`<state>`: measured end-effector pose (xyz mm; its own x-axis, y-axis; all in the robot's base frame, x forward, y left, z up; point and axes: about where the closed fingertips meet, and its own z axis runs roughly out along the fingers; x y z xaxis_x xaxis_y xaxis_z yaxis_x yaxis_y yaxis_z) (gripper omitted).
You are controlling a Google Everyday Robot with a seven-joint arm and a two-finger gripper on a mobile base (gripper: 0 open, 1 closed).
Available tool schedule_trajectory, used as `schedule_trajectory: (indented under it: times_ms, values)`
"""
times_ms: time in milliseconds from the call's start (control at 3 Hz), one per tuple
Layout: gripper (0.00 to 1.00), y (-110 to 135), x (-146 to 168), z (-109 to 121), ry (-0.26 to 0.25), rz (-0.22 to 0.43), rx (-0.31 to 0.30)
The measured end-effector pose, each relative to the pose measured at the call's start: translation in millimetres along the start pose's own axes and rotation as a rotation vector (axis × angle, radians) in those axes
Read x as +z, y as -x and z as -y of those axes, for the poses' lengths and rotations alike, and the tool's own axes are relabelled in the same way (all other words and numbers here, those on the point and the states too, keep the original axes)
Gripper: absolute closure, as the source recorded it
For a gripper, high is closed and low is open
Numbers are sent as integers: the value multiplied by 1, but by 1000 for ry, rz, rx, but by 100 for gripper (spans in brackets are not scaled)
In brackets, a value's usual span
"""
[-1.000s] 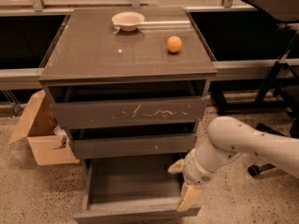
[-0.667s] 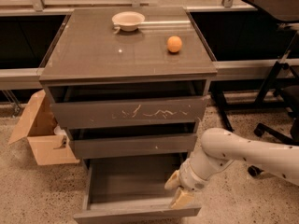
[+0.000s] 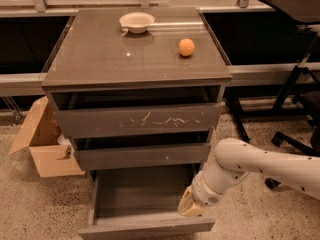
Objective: Close bottom drawer
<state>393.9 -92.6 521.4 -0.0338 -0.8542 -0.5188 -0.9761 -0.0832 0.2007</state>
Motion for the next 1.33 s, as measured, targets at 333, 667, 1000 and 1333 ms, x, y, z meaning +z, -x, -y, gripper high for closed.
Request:
schedule_trajectory:
  times_ms: [333, 667, 1000, 1333]
  values:
    - [100, -25, 46, 16, -5, 16, -9]
    - [100, -63, 125, 37, 52, 37, -8]
    - [100, -93, 200, 47, 135, 68, 4]
    - [100, -108, 246, 48, 185, 84, 22]
